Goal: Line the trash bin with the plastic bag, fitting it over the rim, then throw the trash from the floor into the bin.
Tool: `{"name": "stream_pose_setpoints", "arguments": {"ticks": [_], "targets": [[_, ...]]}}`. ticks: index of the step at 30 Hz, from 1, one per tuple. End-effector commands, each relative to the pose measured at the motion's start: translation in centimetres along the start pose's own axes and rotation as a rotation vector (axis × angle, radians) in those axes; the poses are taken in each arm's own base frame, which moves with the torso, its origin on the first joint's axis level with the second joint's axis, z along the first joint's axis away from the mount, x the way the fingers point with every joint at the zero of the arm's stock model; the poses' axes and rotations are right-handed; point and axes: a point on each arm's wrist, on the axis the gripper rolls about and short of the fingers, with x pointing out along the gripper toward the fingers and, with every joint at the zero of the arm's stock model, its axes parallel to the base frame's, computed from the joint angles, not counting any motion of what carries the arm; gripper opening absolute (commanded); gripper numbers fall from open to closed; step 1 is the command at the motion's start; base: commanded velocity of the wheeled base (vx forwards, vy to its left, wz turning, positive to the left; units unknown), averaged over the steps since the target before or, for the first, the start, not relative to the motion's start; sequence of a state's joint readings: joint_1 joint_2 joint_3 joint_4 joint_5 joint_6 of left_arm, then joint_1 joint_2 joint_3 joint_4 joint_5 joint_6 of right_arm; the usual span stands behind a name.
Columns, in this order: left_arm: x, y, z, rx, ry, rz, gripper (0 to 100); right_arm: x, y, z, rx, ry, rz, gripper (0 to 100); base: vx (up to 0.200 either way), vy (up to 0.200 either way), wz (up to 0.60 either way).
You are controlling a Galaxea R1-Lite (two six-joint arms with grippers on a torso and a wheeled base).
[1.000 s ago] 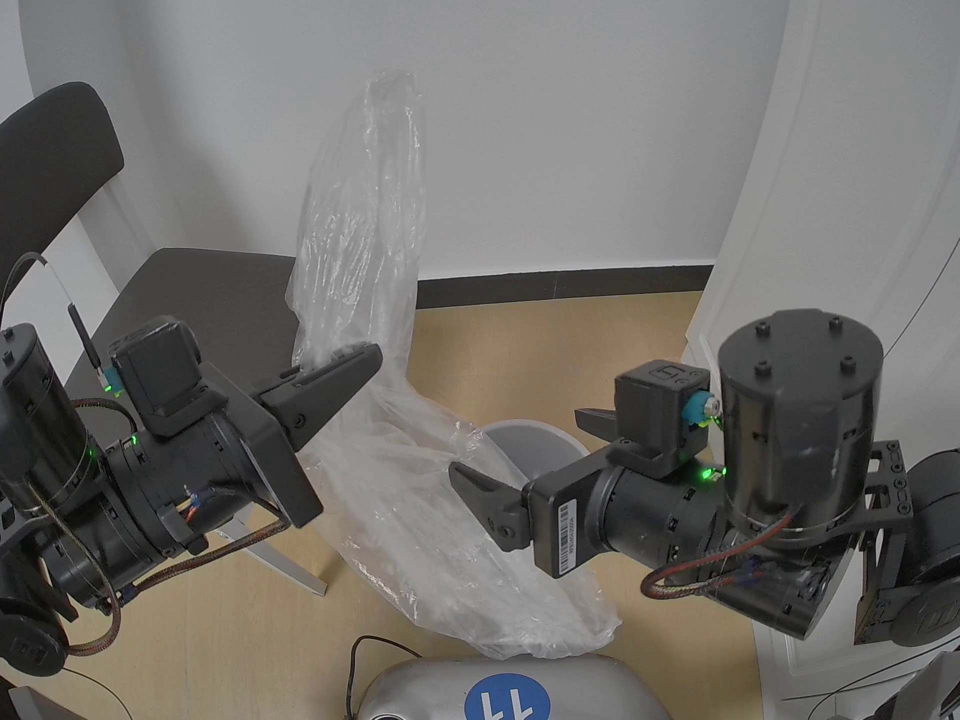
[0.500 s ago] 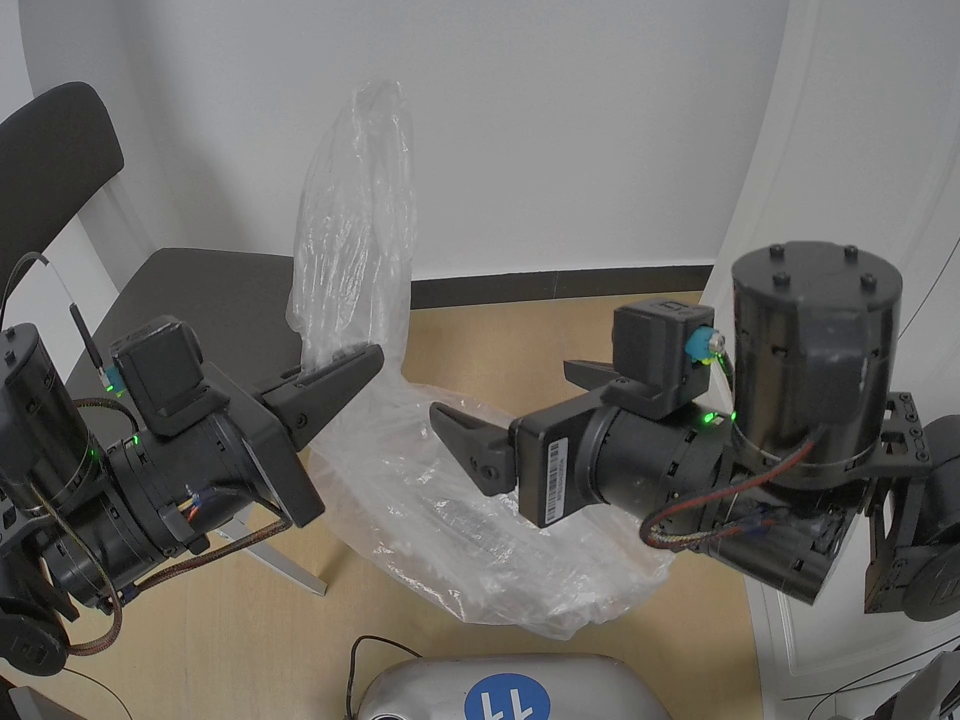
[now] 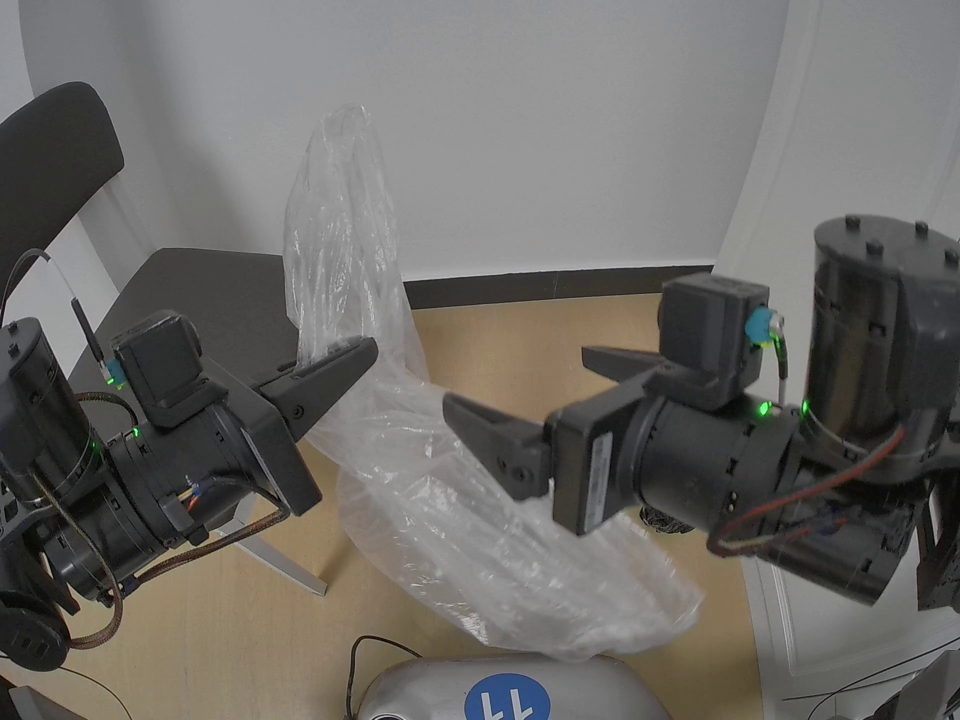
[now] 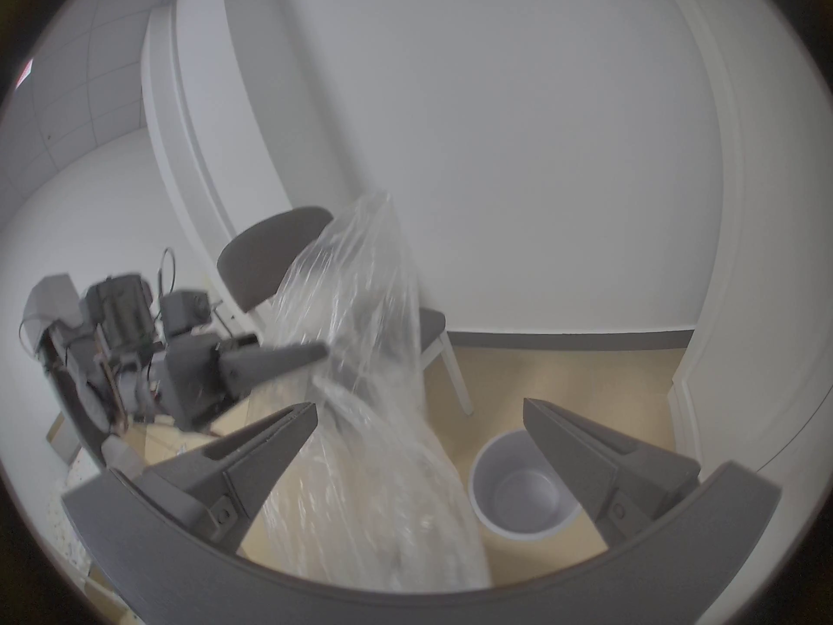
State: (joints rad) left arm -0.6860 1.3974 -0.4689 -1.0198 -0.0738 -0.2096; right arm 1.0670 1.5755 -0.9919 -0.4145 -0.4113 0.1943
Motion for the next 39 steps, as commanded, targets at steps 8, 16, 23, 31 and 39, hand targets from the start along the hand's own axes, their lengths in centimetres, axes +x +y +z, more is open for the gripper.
{"name": "stream_pose_setpoints", "arguments": {"ticks": [8, 16, 23, 31, 39], "targets": [[0.2, 1.0, 0.2, -0.021, -0.009, 0.045, 0, -2.0, 0.0, -1.9, -0.071, 0.08, 0.065, 100, 0.0, 0.0, 0.0], [0.1, 0.7, 0.4, -0.021, -0.018, 0.031, 0, 0.7, 1.2, -3.7, -0.069, 0.095, 0.068, 100, 0.0, 0.0, 0.0], [-0.1, 0.7, 0.6, -0.02, -0.026, 0.029, 0, 2.6, 1.7, -4.7, -0.076, 0.115, 0.06, 100, 0.0, 0.0, 0.0], [-0.2, 0.7, 0.6, -0.02, -0.026, 0.031, 0, 3.8, 0.5, -5.2, -0.069, 0.116, 0.012, 100, 0.0, 0.0, 0.0], [-0.1, 0.8, 0.7, -0.019, -0.03, 0.036, 0, 2.0, -0.3, -4.8, -0.061, 0.1, 0.009, 100, 0.0, 0.0, 0.0]]}}
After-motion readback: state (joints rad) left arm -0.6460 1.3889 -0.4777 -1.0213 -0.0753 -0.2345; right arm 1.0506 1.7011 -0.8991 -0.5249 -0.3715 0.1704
